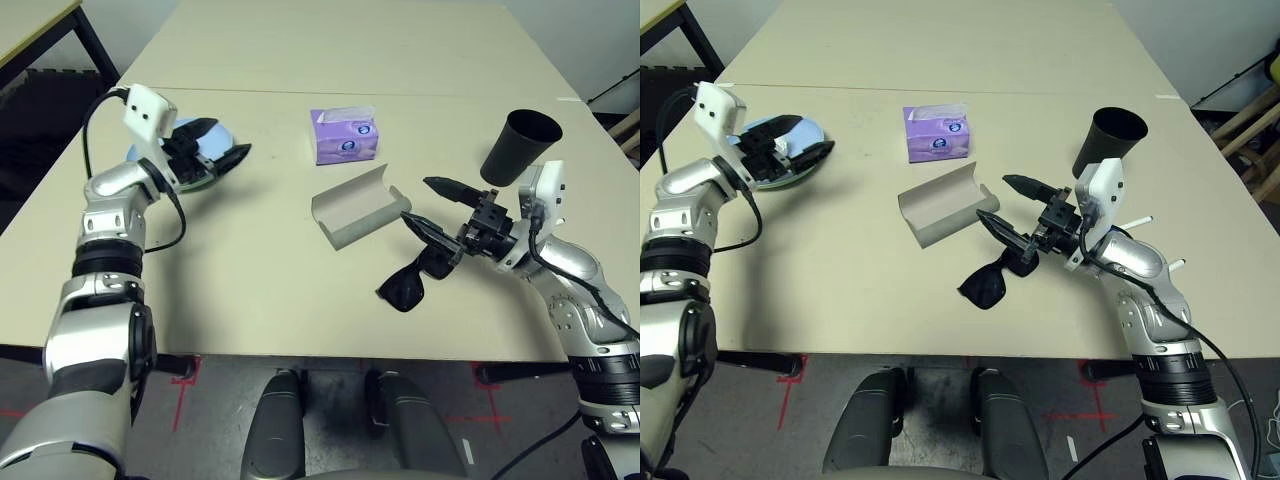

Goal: Organize and tidy the items on the table.

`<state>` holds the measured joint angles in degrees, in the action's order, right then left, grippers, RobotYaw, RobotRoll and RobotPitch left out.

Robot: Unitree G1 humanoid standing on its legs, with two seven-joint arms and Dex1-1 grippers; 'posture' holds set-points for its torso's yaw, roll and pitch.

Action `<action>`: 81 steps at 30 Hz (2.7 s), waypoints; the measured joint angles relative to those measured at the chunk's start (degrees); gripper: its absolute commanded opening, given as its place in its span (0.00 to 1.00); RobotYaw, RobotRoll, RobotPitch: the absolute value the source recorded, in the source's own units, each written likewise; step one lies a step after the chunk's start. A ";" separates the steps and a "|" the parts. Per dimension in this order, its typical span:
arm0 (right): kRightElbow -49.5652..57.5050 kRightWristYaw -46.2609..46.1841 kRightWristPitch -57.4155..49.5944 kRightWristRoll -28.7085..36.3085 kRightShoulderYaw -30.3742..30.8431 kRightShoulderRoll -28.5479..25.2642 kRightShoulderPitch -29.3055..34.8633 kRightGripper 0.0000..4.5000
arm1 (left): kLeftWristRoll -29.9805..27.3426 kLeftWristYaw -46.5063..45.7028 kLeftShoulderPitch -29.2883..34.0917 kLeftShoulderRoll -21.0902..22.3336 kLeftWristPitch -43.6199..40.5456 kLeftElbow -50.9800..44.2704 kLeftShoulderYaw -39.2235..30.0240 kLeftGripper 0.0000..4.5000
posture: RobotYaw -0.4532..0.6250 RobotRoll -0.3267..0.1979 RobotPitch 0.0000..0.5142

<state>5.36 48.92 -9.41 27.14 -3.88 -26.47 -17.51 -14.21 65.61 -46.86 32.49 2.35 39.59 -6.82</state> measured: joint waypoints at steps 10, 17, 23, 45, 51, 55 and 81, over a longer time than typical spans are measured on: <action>0.00 0.34 -0.34 0.23 -0.51 -0.81 -0.02 1.00 | -3.84 15.69 3.78 0.74 -3.89 -5.25 3.09 0.99 | 0.52 0.62 0.39; 0.02 1.30 -0.90 0.44 -1.42 -3.13 0.06 1.00 | -3.57 20.59 4.78 1.73 -1.22 -5.18 5.31 0.99 | 0.51 0.62 0.41; 0.02 2.94 -1.00 -0.85 -1.39 -7.07 -1.34 1.00 | -3.65 21.12 7.39 1.13 0.34 -6.73 6.12 0.99 | 0.51 0.62 0.44; 3.21 14.56 0.95 -12.21 8.16 -19.07 -4.44 1.00 | -6.51 23.86 11.45 -2.73 2.10 -16.25 8.03 0.99 | 0.50 0.62 0.48; 1.33 22.10 3.75 -16.73 12.32 -23.86 -12.66 1.00 | -6.63 23.76 11.56 -3.28 2.26 -16.44 8.10 0.99 | 0.51 0.62 0.48; 2.70 24.25 -2.62 -15.48 12.38 -24.71 -14.44 1.00 | -6.64 23.29 11.68 -3.47 2.38 -16.54 8.10 0.99 | 0.53 0.62 0.48; 8.35 33.53 9.93 -32.67 23.03 -29.24 -21.08 1.00 | -6.41 20.40 12.77 -3.50 3.58 -18.16 8.29 0.99 | 0.55 0.62 0.47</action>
<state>13.71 82.45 0.52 -5.53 19.15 -55.71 -38.59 -20.63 86.00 -34.09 28.99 5.93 21.42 1.46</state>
